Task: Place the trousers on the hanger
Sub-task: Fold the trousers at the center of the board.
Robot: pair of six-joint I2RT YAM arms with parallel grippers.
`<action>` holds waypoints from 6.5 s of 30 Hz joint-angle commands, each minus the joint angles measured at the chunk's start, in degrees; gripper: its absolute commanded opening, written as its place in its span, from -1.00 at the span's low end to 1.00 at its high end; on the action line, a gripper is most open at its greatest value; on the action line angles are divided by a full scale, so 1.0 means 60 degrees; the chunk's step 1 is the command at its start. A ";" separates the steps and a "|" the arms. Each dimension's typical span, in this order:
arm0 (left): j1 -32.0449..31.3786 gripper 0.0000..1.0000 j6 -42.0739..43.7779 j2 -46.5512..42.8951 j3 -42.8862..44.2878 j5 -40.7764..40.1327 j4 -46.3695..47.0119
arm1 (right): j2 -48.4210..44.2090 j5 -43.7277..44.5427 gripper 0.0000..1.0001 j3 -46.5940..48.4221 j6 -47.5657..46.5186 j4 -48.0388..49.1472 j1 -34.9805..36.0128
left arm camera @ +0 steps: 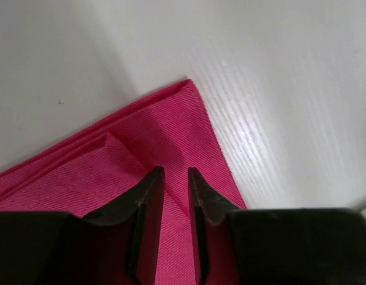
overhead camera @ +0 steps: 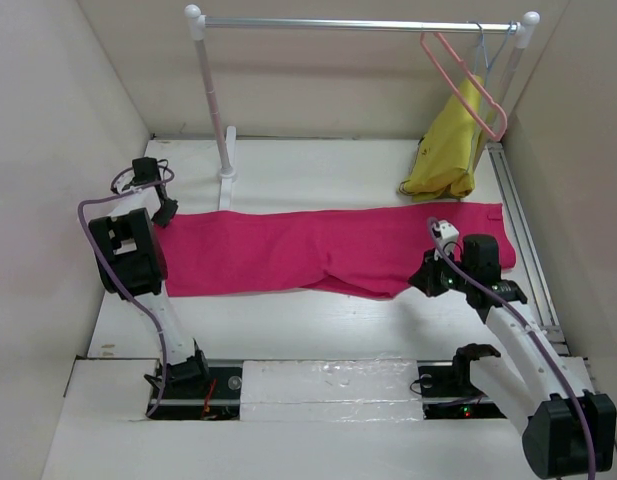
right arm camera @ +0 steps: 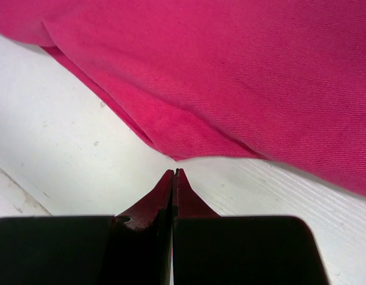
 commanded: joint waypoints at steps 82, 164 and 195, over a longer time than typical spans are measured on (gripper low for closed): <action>-0.3131 0.06 -0.0251 -0.3544 -0.4509 0.2958 0.2343 | 0.4024 0.2410 0.19 0.0877 0.1404 0.2338 0.0002; -0.7847 -1.00 0.0803 -0.6723 -0.7586 0.2942 0.1772 | 0.0626 0.8449 -1.00 0.8355 0.4311 -0.3356 0.6215; -0.8688 -1.00 -0.0695 -0.9317 -0.3736 -0.0715 -0.0538 | 0.5140 0.4127 -1.00 1.2886 0.1626 -0.1778 0.5186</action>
